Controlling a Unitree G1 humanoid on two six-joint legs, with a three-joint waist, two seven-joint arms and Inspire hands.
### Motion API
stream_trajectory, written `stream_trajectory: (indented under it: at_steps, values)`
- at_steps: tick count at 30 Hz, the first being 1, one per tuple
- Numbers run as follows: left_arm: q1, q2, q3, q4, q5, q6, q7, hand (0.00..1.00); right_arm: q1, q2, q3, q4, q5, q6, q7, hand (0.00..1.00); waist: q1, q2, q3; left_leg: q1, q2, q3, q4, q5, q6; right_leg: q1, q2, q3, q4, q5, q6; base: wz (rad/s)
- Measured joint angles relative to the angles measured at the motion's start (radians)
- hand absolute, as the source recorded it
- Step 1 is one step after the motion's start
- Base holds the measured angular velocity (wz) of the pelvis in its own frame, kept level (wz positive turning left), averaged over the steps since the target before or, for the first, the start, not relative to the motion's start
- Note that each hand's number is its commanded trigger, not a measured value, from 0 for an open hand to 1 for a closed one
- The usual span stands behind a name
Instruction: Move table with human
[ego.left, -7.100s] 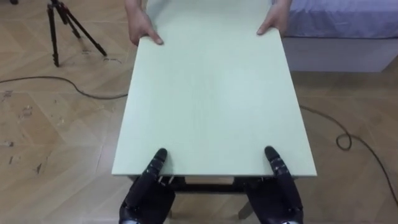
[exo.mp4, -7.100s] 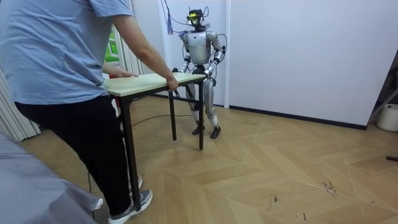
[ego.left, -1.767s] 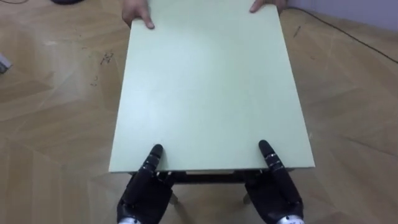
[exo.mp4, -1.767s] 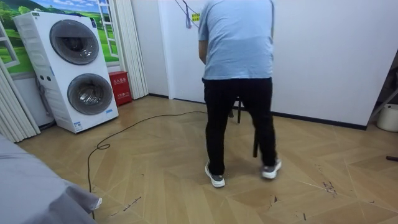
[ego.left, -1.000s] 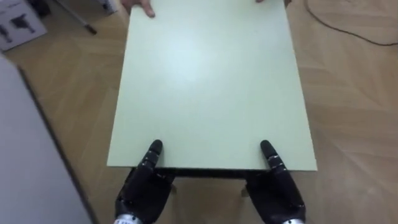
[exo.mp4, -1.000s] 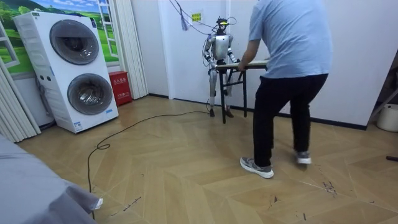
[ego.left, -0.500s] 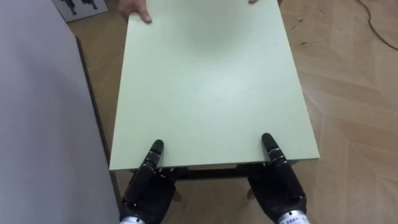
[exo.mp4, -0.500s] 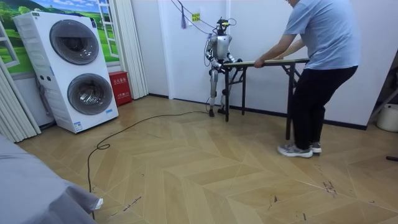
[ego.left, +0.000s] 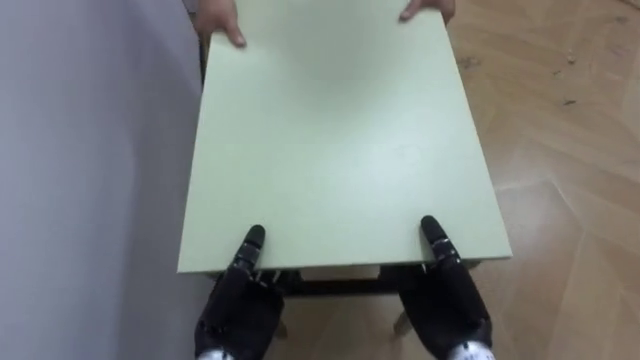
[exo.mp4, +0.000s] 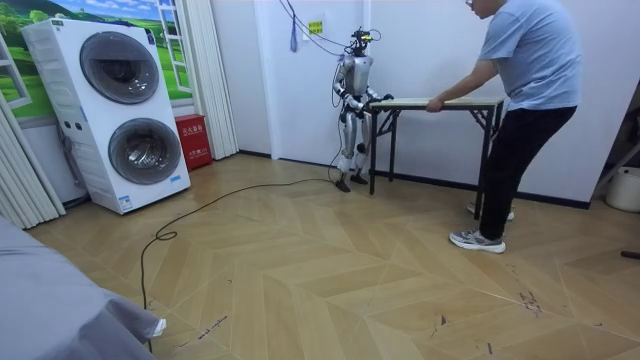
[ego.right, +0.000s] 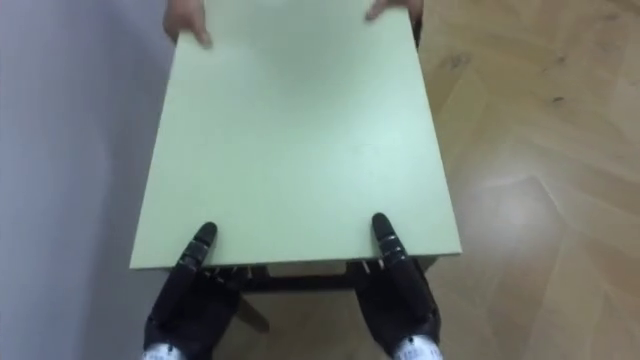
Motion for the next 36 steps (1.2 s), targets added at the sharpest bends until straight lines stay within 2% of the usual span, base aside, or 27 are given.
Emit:
stream_trajectory:
  at_steps: [3,6,7,10,11,12,13,14,15,16,17,18,21,30,35,36]
  values:
    - [-0.006,0.013,0.001,-0.001,-0.001,0.000,0.001,1.00,0.000,-0.005,0.012,0.000,0.014,-0.004,-0.005,1.00,0.022,-0.014,0.0004,0.013,-0.003,-0.017,-0.012,0.000,0.000,0.009,0.011,0.065,-0.005,0.000,0.000,0.19]
    - [-0.006,0.019,-0.007,-0.001,-0.005,0.000,0.015,1.00,0.007,-0.009,0.019,0.000,0.023,-0.004,-0.017,1.00,0.024,-0.022,0.0034,0.046,-0.006,-0.047,-0.024,0.000,0.000,0.035,0.018,0.097,-0.010,-0.001,0.000,0.23]
    - [-0.006,0.019,-0.007,-0.001,-0.005,0.000,0.018,1.00,0.008,-0.009,0.019,0.000,0.023,-0.004,-0.020,1.00,0.027,-0.027,0.0030,0.049,-0.008,-0.055,-0.024,0.000,0.000,0.050,0.026,0.120,-0.035,0.001,-0.003,0.20]
    - [-0.009,0.017,-0.006,-0.001,0.007,0.000,0.022,1.00,0.011,-0.011,0.020,0.000,0.028,-0.007,-0.020,1.00,0.042,-0.033,0.0045,0.051,-0.009,-0.083,-0.027,0.000,0.000,0.070,0.028,0.094,-0.041,0.005,-0.004,0.17]
    - [-0.008,0.016,-0.008,-0.002,0.012,0.000,0.022,1.00,0.015,-0.013,0.023,0.002,0.035,-0.008,-0.020,1.00,0.042,-0.031,0.0064,0.059,-0.007,-0.133,-0.026,0.000,-0.001,0.048,0.032,0.084,-0.002,-0.007,-0.002,0.20]
    - [-0.008,0.016,-0.013,-0.002,0.014,0.000,0.022,1.00,0.021,-0.011,0.024,0.002,0.036,-0.008,-0.020,1.00,0.042,-0.033,0.0055,0.062,-0.006,-0.169,-0.025,0.000,-0.003,0.043,0.045,0.098,-0.009,-0.018,-0.006,0.13]
    - [-0.008,0.021,-0.015,-0.003,0.015,-0.002,0.022,1.00,0.022,-0.011,0.030,0.002,0.040,-0.008,-0.020,1.00,0.050,-0.035,0.0057,0.060,-0.006,-0.223,-0.024,0.000,-0.015,0.027,0.078,0.136,-0.092,-0.016,-0.022,0.13]
    - [-0.008,0.027,-0.005,-0.001,0.014,-0.002,0.023,1.00,0.021,-0.016,0.039,0.004,0.040,-0.015,-0.019,1.00,0.048,-0.029,0.0047,0.052,-0.008,-0.247,-0.023,-0.005,-0.034,0.022,0.094,0.144,-0.138,0.051,-0.066,0.27]
    - [-0.006,0.023,-0.006,-0.001,0.016,0.000,0.029,1.00,0.023,-0.021,0.040,0.005,0.040,-0.019,-0.019,1.00,0.036,-0.023,0.0034,0.050,-0.005,-0.238,-0.027,-0.005,-0.038,0.028,0.090,0.128,-0.139,0.059,-0.058,0.52]
    - [-0.005,0.023,-0.005,-0.001,0.019,0.001,0.030,1.00,0.024,-0.024,0.048,0.007,0.042,-0.026,-0.018,1.00,0.021,-0.025,0.0044,0.051,0.009,-0.171,-0.046,0.002,-0.049,0.036,0.090,0.112,-0.143,0.057,-0.057,0.59]
    - [-0.008,0.027,-0.005,-0.001,0.019,0.002,0.029,1.00,0.024,-0.022,0.048,0.007,0.046,-0.026,-0.018,1.00,0.010,-0.025,0.0043,0.051,0.031,-0.077,-0.061,0.003,-0.049,0.040,0.097,0.096,-0.143,0.057,-0.057,0.53]
    - [-0.015,0.028,-0.005,-0.001,0.023,0.002,0.030,1.00,0.024,-0.020,0.048,0.008,0.053,-0.026,-0.018,1.00,0.009,-0.029,0.0053,0.055,0.046,-0.021,-0.071,0.004,-0.049,0.040,0.103,0.093,-0.143,0.057,-0.057,0.37]
    - [-0.019,0.033,-0.006,-0.001,0.026,0.002,0.030,1.00,0.025,-0.018,0.047,0.008,0.057,-0.025,-0.018,1.00,0.013,-0.035,0.0044,0.059,0.051,-0.020,-0.075,0.004,-0.049,0.039,0.109,0.093,-0.143,0.057,-0.057,0.03]
    - [-0.023,0.044,-0.006,-0.001,0.043,0.002,0.033,1.00,0.039,-0.019,0.048,0.009,0.081,-0.008,-0.020,1.00,0.000,-0.035,0.0043,0.098,0.043,-0.012,-0.107,0.004,-0.049,0.063,0.104,0.092,-0.140,0.057,-0.057,0.02]
    - [-0.022,0.060,-0.008,0.006,0.046,0.004,0.033,1.00,0.058,-0.019,0.046,0.009,0.086,0.018,-0.020,1.00,0.004,-0.037,0.0056,0.124,0.042,-0.009,-0.129,0.004,-0.049,0.067,0.097,0.092,-0.119,0.056,-0.055,-0.01]
    - [-0.021,0.062,-0.009,0.008,0.047,0.004,0.033,1.00,0.059,-0.020,0.046,0.009,0.086,0.020,-0.021,1.00,0.008,-0.037,0.0063,0.130,0.043,-0.014,-0.130,0.004,-0.048,0.053,0.098,0.092,-0.087,0.049,-0.046,-0.10]
